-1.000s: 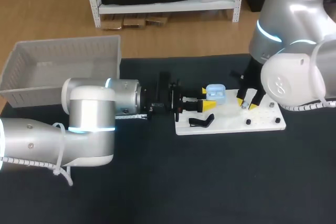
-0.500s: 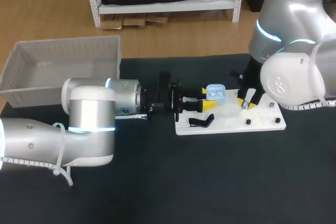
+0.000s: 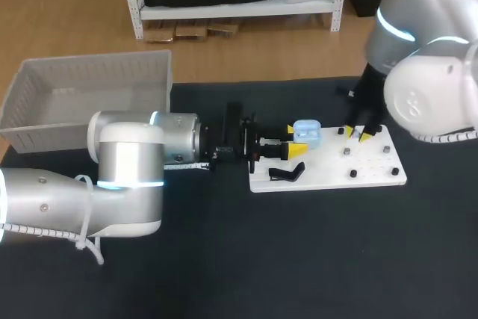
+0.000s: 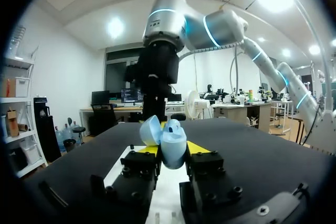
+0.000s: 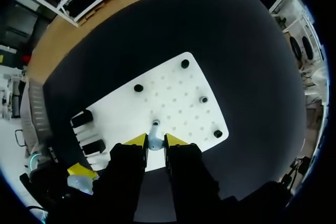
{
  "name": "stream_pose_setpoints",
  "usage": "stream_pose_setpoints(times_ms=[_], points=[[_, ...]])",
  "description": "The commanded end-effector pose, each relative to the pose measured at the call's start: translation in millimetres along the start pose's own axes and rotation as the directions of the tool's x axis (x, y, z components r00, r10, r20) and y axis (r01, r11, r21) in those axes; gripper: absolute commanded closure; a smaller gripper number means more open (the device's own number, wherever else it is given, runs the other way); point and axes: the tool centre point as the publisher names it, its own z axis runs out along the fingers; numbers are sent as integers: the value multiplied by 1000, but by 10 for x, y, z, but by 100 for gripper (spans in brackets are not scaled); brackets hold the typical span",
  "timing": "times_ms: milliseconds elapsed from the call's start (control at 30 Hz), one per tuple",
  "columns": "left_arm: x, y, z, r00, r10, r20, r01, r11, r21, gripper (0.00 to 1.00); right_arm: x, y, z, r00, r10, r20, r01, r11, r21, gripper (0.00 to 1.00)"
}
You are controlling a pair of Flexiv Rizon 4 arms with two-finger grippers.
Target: Pick up each earbud case from the left stands, insert the matching earbuds, close the lid, and place the case in the box.
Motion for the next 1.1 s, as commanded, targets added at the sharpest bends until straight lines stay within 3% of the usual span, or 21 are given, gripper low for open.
stream_pose_setpoints(times_ms=[33, 133, 267, 500, 900, 1100], points=[[7, 10, 4, 1000, 0, 1, 0, 1000, 1, 100, 116, -62, -365, 1000, -22, 4, 22, 999, -27, 100], [7, 10, 4, 1000, 0, 1, 0, 1000, 1, 100, 172, 12, -616, 997, -63, -35, 63, 998, 1, 100], [7, 10, 4, 1000, 0, 1, 0, 1000, 1, 100, 275, 122, -951, 989, -134, -69, 133, 991, -19, 100], [7, 10, 4, 1000, 0, 1, 0, 1000, 1, 100, 555, 379, -1345, 932, -337, -133, 329, 941, -74, 100], [7, 10, 4, 1000, 0, 1, 0, 1000, 1, 100, 941, 638, -1271, 793, -548, -264, 546, 833, -90, 100], [7, 10, 4, 1000, 0, 1, 0, 1000, 1, 100, 1031, 680, -1178, 768, -573, -286, 574, 814, -88, 100]])
